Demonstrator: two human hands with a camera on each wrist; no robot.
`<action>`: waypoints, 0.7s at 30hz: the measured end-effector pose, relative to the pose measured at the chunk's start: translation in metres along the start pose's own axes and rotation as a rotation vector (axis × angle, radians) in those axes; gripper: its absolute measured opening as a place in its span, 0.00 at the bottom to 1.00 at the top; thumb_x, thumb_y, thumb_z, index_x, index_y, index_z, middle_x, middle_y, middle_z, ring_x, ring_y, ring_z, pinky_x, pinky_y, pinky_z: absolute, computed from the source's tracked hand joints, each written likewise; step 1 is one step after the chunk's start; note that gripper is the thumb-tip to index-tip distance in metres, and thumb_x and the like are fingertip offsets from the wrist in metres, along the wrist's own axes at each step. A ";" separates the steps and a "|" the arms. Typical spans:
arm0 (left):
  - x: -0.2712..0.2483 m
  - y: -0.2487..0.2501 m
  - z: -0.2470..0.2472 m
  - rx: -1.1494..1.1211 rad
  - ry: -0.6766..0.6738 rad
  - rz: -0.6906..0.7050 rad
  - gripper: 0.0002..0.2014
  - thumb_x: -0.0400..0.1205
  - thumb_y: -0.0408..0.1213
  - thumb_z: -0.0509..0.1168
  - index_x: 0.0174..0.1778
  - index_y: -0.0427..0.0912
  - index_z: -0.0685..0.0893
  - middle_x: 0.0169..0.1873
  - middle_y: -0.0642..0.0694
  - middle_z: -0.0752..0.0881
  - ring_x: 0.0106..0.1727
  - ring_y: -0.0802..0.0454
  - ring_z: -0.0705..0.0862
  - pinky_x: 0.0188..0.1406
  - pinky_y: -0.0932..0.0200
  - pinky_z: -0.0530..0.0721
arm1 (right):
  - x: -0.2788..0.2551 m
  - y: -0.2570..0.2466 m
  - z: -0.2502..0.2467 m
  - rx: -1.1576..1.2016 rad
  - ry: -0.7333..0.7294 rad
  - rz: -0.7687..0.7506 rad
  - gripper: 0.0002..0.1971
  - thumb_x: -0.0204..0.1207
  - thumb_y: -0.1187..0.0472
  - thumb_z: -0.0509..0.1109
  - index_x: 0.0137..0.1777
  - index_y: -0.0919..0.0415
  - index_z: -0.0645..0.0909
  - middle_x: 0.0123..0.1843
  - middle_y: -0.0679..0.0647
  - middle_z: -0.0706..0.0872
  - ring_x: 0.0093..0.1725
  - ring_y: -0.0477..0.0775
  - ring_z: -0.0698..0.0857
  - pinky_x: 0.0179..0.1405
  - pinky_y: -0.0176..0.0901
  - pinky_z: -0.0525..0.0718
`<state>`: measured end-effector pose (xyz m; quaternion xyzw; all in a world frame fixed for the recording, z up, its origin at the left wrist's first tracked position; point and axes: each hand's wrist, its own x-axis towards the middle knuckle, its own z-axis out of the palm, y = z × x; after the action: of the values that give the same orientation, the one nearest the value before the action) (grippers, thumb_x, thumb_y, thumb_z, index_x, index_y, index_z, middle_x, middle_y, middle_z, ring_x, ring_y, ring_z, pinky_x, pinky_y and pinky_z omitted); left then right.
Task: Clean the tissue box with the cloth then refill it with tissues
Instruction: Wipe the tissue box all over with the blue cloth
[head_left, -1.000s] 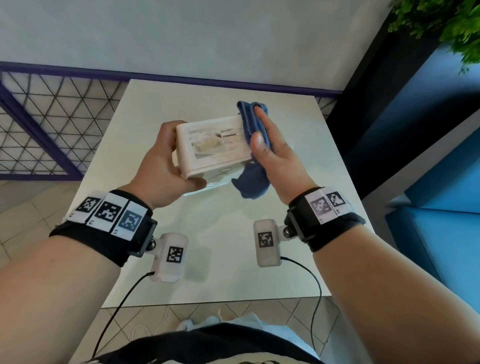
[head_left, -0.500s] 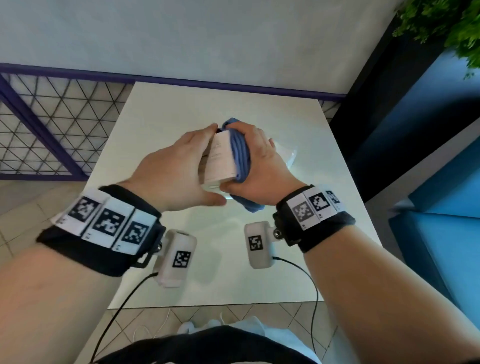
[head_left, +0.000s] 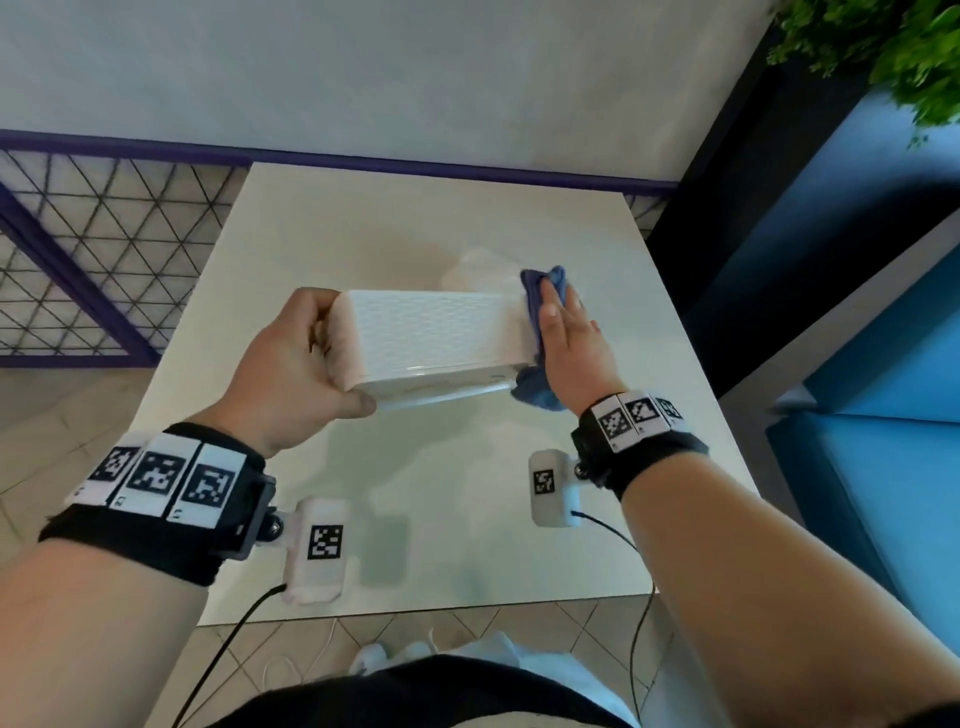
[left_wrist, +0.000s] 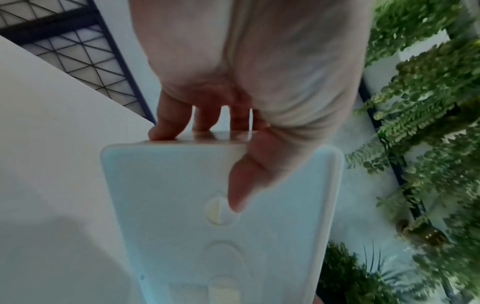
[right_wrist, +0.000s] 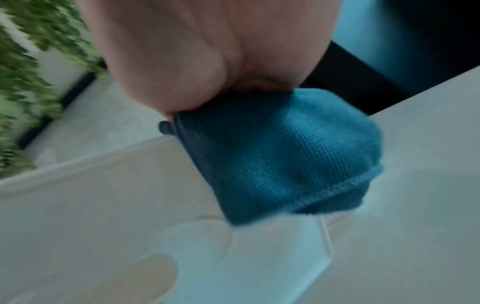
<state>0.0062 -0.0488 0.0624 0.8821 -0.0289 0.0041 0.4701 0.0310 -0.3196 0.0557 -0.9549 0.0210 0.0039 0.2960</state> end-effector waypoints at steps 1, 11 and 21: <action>0.000 0.000 0.001 -0.003 -0.005 -0.005 0.41 0.56 0.26 0.84 0.63 0.49 0.73 0.49 0.63 0.79 0.49 0.62 0.80 0.49 0.48 0.84 | 0.001 0.001 0.001 0.006 0.001 0.033 0.25 0.89 0.53 0.43 0.85 0.54 0.53 0.87 0.55 0.52 0.85 0.57 0.55 0.84 0.56 0.52; 0.004 0.007 0.023 -0.070 -0.007 -0.048 0.33 0.60 0.25 0.82 0.52 0.53 0.73 0.41 0.60 0.82 0.38 0.73 0.80 0.37 0.73 0.77 | -0.049 -0.094 0.032 0.073 -0.103 -0.507 0.22 0.89 0.58 0.49 0.82 0.57 0.64 0.86 0.54 0.59 0.86 0.49 0.54 0.81 0.39 0.44; 0.000 -0.003 0.026 -0.158 -0.004 -0.051 0.41 0.50 0.36 0.81 0.60 0.51 0.73 0.49 0.61 0.80 0.46 0.60 0.80 0.42 0.58 0.79 | -0.011 -0.042 0.003 -0.352 -0.082 -0.280 0.33 0.78 0.66 0.67 0.82 0.67 0.61 0.82 0.66 0.64 0.75 0.67 0.74 0.69 0.55 0.75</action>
<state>0.0054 -0.0683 0.0454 0.8429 -0.0076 -0.0121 0.5379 0.0216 -0.2831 0.0773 -0.9845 -0.1249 0.0053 0.1233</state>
